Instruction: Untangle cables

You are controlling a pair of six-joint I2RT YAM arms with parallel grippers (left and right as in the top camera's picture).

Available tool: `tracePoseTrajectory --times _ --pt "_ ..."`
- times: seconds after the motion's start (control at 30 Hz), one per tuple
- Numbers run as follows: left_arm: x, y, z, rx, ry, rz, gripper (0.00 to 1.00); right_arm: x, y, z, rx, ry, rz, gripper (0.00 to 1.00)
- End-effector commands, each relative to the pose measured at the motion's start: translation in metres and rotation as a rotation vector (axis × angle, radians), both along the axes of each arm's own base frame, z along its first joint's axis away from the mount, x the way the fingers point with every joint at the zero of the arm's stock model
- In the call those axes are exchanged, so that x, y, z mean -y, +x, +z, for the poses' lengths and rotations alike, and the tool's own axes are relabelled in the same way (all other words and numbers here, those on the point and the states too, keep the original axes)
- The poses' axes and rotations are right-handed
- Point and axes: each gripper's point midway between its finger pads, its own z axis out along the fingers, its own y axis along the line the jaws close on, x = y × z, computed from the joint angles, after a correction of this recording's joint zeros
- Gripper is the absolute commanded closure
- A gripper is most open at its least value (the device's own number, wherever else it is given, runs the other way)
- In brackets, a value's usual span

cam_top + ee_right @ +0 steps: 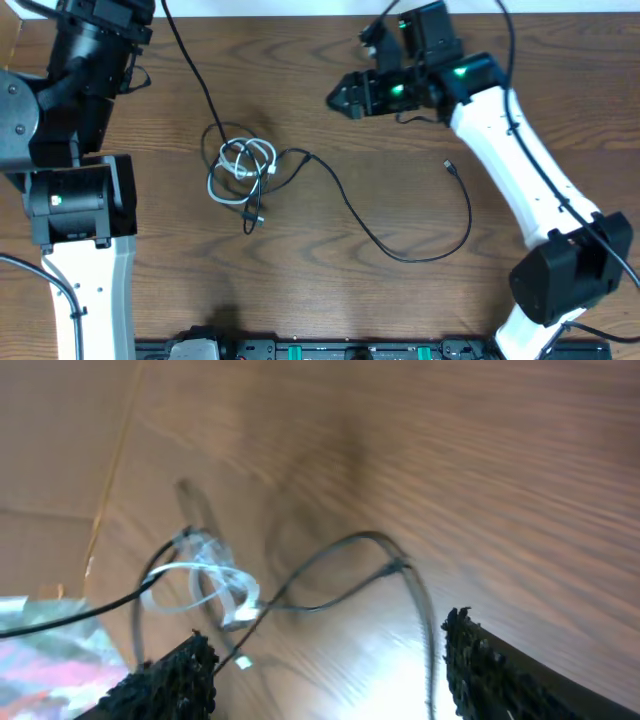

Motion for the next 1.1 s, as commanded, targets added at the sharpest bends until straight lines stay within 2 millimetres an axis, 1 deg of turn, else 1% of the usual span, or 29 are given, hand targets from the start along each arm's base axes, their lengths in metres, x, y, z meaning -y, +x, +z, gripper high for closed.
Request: tracePoseTrajectory --times 0.0,0.13,0.27,0.37,0.5,0.63,0.67,0.7,0.77,0.87,0.93,0.97,1.03,1.07 --pt "-0.001 -0.005 0.007 0.015 -0.022 -0.006 0.92 -0.025 -0.009 -0.029 -0.089 0.009 0.039 0.28" --pt "-0.001 -0.005 0.007 0.011 -0.031 -0.011 0.92 -0.06 -0.018 -0.051 -0.12 0.046 0.123 0.28" --pt "0.0 -0.005 0.007 0.011 -0.03 -0.013 0.92 -0.085 -0.022 -0.078 -0.132 0.046 0.167 0.3" --pt "0.0 -0.004 0.006 0.007 -0.03 -0.013 0.92 -0.108 -0.029 -0.088 -0.129 0.086 0.229 0.29" --pt "0.0 -0.004 0.006 0.007 -0.03 -0.014 0.92 -0.133 -0.032 -0.098 -0.098 0.101 0.249 0.29" --pt "0.003 -0.005 0.006 0.006 -0.021 -0.03 0.92 -0.144 -0.025 -0.114 -0.07 0.056 0.185 0.29" --pt "0.003 -0.006 0.006 0.006 -0.019 -0.034 0.92 -0.146 -0.023 -0.121 -0.066 0.034 0.16 0.3" --pt "0.004 -0.006 0.006 0.006 -0.018 -0.036 0.92 -0.147 -0.021 -0.124 -0.053 0.019 0.147 0.32" --pt "0.004 -0.006 0.005 0.006 -0.017 -0.037 0.92 -0.15 -0.018 -0.133 -0.027 -0.012 0.125 0.41" --pt "0.008 -0.007 0.004 0.004 -0.004 -0.056 0.92 -0.145 -0.011 -0.144 -0.004 -0.069 0.081 0.78" --pt "0.009 -0.006 0.001 0.003 0.027 -0.052 0.92 -0.135 -0.005 -0.148 -0.008 -0.097 0.053 0.96" --pt "0.009 -0.004 -0.003 -0.006 0.045 -0.042 0.92 -0.129 -0.002 -0.146 -0.013 -0.102 0.04 0.99" --pt "0.008 0.001 -0.013 -0.031 0.094 -0.017 0.92 -0.113 0.008 -0.141 -0.023 -0.111 0.01 0.99" --pt "0.007 0.004 -0.02 -0.052 0.127 0.002 0.93 -0.101 0.014 -0.135 -0.021 -0.116 -0.005 0.99"
